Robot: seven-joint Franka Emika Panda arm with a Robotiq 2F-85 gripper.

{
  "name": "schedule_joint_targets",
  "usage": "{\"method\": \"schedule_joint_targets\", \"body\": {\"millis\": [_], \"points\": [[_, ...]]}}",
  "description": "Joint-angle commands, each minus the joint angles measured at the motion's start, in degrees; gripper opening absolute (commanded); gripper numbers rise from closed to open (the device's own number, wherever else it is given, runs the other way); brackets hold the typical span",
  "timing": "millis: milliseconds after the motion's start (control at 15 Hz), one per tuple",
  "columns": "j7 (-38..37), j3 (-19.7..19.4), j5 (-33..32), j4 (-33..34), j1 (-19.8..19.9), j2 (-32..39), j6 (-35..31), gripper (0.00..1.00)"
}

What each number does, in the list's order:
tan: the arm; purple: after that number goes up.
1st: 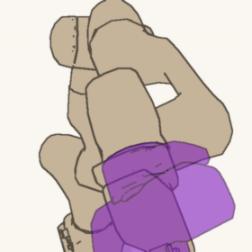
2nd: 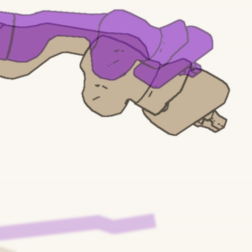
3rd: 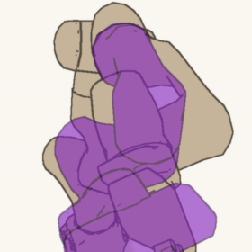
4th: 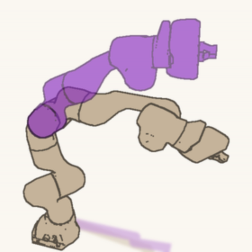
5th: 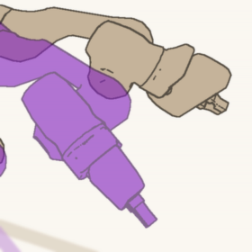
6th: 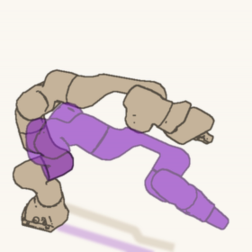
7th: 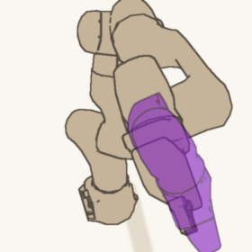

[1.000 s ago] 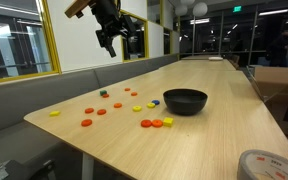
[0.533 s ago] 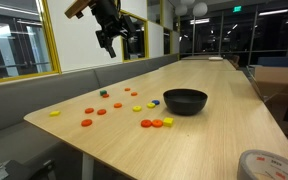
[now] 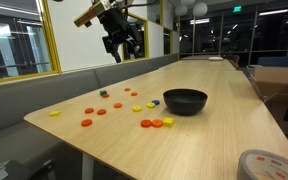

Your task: Put the two yellow, the green and one orange circle into the bowl.

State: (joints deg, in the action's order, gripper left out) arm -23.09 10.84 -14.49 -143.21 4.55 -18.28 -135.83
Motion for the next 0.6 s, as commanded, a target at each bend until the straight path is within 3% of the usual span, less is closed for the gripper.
{"method": "schedule_joint_targets", "body": {"millis": [0,267,467,533], "points": [[-0.9,-3.0,0.9,0.3,0.1,5.2,-8.5,1.00],[2.2,-7.1,8.6,0.5,-1.0,11.8,-17.2,1.00],[7.4,-8.8,18.5,1.2,-2.5,16.2,-21.2,1.00],[12.8,-9.0,24.5,1.2,-3.8,17.1,-22.9,1.00]]}}
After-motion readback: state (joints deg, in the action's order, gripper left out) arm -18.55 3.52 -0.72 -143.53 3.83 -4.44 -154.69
